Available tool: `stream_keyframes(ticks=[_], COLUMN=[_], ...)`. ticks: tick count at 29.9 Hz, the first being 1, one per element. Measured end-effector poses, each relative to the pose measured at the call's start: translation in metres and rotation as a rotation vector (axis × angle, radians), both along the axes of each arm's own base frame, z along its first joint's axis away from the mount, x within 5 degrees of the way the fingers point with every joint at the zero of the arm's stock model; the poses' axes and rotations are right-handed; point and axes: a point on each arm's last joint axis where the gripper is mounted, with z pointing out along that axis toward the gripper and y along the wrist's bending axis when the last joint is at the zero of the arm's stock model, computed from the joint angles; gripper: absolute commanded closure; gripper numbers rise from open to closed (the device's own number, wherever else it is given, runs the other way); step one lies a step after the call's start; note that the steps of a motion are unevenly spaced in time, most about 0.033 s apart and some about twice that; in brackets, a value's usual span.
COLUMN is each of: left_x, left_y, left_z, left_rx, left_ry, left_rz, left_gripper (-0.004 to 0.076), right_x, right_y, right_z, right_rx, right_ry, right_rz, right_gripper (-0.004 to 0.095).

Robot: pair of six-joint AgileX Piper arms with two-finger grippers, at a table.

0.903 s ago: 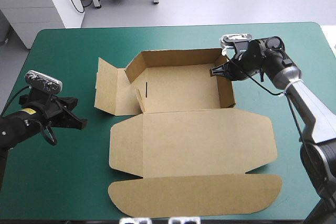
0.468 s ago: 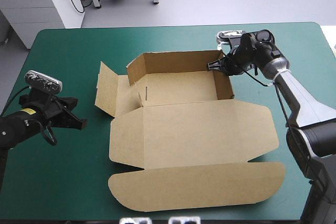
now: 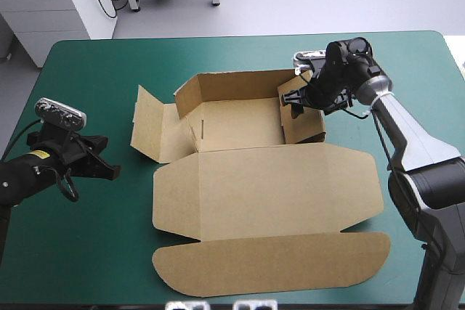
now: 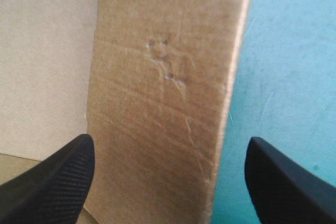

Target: Fold the box

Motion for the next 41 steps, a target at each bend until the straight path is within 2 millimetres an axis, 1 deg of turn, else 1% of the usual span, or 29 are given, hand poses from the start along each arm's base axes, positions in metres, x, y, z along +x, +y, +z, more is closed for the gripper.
stream_keyframes(ticks=[4, 8, 13, 21, 24, 32, 35, 36, 38, 39, 41], left_x=[0.000, -0.001, -0.001, -0.002, -0.002, -0.002, -0.002, -0.002, -0.002, -0.002, -0.002], left_y=[0.000, -0.001, -0.001, -0.001, -0.001, -0.001, -0.001, -0.001, -0.001, -0.001, -0.001], left_z=[0.000, -0.001, -0.001, -0.002, -0.002, -0.002, -0.002, -0.002, -0.002, -0.002, -0.002], left_rx=[0.000, -0.001, -0.002, -0.004, -0.005, -0.005, -0.005, -0.005, -0.005, -0.005, -0.005], left_ry=[0.003, 0.014, 0.019, 0.025, 0.025, 0.026, 0.026, 0.026, 0.026, 0.026, 0.026], left_rz=[-0.002, -0.008, -0.011, -0.014, -0.015, -0.015, -0.015, -0.015, -0.015, -0.015, -0.015], left_gripper=[0.0716, 0.0716, 0.0716, 0.0716, 0.0716, 0.0716, 0.0716, 0.0716, 0.0716, 0.0716, 0.0716], right_x=[-0.003, -0.012, -0.024, -0.024, -0.021, -0.007, -0.004, -0.003, -0.003, -0.002, -0.002], right_y=[0.000, 0.000, -0.003, -0.009, -0.008, -0.004, -0.004, -0.003, -0.003, -0.003, -0.002], right_z=[0.016, 0.023, 0.019, 0.015, 0.009, -0.025, -0.032, -0.034, -0.037, -0.038, -0.039], right_rx=[0.021, 0.043, 0.028, -0.027, -0.031, -0.053, -0.058, -0.059, -0.062, -0.062, -0.056], right_ry=[-0.032, -0.029, 0.003, 0.005, 0.020, 0.098, 0.112, 0.116, 0.121, 0.122, 0.125], right_rz=[0.001, 0.003, 0.001, -0.027, -0.029, -0.028, -0.028, -0.028, -0.023, -0.018, 0.003], right_gripper=[0.0159, 0.0159, 0.0159, 0.0167, 0.0167, 0.0175, 0.0236, 0.0275, 0.0373, 0.0453, 0.0578])
